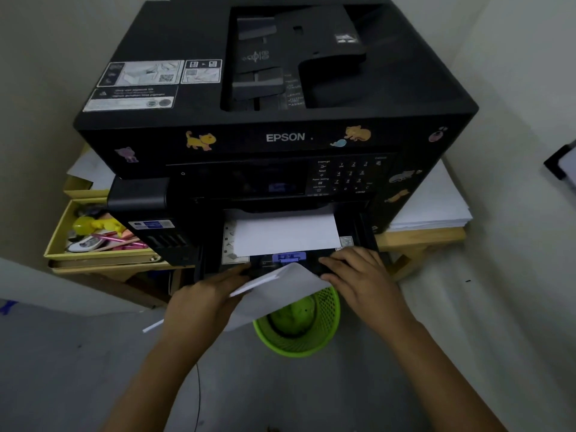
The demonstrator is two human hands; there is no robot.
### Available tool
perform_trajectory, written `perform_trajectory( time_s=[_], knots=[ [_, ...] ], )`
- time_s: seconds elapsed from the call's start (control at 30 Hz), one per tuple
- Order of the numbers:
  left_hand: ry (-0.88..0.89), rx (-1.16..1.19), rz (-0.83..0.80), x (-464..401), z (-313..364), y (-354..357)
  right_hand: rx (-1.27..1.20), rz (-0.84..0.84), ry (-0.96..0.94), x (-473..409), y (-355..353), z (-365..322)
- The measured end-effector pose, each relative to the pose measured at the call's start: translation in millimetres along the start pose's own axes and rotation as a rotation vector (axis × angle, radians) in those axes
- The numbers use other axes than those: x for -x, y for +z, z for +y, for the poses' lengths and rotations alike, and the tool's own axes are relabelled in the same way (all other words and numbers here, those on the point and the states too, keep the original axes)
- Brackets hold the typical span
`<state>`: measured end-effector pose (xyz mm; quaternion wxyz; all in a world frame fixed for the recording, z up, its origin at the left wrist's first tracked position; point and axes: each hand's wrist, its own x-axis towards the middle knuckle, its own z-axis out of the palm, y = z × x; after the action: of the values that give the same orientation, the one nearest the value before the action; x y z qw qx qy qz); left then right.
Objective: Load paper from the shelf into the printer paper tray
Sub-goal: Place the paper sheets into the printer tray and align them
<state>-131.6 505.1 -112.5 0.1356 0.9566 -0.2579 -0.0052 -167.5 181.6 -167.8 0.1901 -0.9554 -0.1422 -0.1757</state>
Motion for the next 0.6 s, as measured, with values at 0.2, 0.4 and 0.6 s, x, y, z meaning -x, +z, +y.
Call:
perform_trajectory(
  time_s=[0.2,0.4,0.6],
  knots=[
    [-0.047,-0.011,0.07,-13.8,4.1,4.8,-0.085,0.016,0.065,-14.6,7.8,8.9],
    [-0.065,-0.013,0.107,-18.6,4.4,3.6,-0.135,0.041,0.169,-30.2,11.7,9.3],
    [-0.047,-0.04,0.094,-29.7,-15.5,14.8,-0.09,0.113,0.262,-52.3,14.2,11.9]
  ],
)
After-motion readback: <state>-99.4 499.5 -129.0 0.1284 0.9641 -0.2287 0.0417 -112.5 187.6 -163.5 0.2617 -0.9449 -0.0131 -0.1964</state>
